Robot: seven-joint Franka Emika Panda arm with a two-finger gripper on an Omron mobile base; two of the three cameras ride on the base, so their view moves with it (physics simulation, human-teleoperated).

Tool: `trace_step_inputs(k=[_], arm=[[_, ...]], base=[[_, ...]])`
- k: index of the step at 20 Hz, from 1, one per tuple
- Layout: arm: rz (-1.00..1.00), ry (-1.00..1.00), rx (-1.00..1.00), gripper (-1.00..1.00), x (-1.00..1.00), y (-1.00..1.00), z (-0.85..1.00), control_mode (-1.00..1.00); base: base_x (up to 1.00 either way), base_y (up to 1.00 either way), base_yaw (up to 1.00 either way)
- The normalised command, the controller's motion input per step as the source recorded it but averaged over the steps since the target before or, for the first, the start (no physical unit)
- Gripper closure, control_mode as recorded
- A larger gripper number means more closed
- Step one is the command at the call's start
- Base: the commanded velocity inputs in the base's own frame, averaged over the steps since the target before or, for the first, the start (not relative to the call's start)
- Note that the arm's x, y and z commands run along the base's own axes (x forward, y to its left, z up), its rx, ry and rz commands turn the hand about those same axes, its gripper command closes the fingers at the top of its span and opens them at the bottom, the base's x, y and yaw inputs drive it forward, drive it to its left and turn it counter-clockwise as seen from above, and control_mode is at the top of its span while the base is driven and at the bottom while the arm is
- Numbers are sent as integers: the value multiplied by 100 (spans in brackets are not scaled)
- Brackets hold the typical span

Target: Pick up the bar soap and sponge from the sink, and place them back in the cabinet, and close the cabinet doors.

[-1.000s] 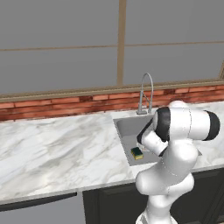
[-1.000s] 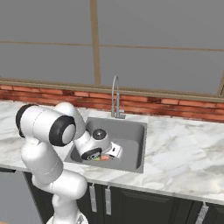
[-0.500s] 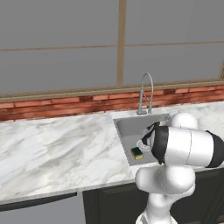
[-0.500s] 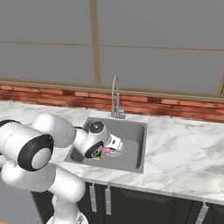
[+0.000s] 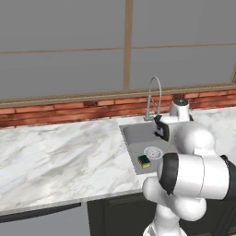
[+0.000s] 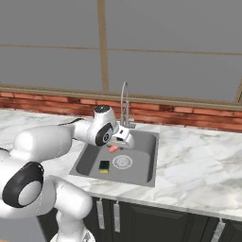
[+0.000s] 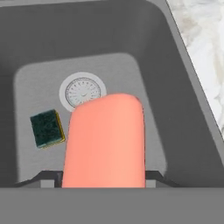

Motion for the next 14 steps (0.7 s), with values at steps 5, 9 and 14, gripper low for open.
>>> trace_step_inputs(k=[5, 9, 14], arm=[[0, 18, 0, 100, 0, 0, 56, -100], [0, 8, 0, 100, -9, 0, 24, -100], [0, 4, 0, 100, -18, 0, 21, -100]], base=[[0, 0, 0], [0, 0, 0], [0, 0, 0]])
